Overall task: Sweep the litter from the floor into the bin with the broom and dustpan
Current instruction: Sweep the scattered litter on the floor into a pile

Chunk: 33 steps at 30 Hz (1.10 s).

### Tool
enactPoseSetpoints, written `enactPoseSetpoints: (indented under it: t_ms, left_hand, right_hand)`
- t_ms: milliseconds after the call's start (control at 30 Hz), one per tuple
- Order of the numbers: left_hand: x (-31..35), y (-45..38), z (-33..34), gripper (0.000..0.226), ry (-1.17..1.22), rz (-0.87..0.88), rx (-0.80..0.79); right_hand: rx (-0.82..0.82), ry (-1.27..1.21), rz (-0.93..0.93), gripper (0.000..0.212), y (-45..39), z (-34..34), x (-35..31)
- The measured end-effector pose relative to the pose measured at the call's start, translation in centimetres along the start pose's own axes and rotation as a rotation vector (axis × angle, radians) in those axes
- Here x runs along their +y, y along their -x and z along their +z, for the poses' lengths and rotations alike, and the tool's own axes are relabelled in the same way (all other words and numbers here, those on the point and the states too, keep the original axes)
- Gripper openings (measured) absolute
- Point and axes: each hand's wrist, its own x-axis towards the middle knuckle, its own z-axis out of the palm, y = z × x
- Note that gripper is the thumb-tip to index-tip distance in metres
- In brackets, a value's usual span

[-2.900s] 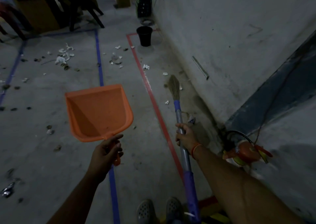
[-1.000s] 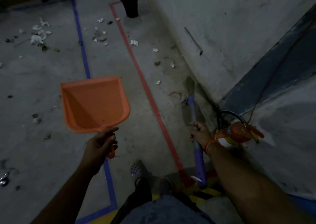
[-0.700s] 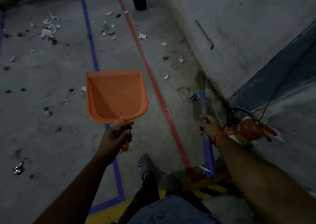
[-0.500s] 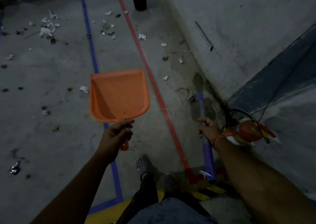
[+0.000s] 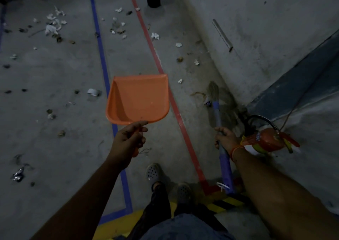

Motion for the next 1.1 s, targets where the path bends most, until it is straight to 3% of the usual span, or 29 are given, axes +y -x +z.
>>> enactPoseSetpoints:
  t_ms: [367, 800, 967, 1100]
  left_hand:
    - [-0.7, 0.2, -0.2, 0.035, -0.094, 0.005, -0.018]
    - [-1.1, -0.2, -0.3, 0.036, -0.183, 0.004, -0.016]
    - [-1.8, 0.2, -0.4, 0.035, -0.198, -0.014, 0.018]
    - [-2.1, 0.6, -0.8, 0.036, -0.19, -0.023, 0.028]
  right_hand:
    - [-0.048, -0.111, 0.061, 0.036, -2.2, 0.7, 0.2]
    - [-0.047, 0.098, 0.142, 0.035, -2.9, 2.3, 5.4]
    - [-0.126, 0.222, 0.113, 0.034, -3.4, 2.3, 5.4]
    - [-0.282, 0.342, 0.076, 0.035, -3.1, 2.9, 5.0]
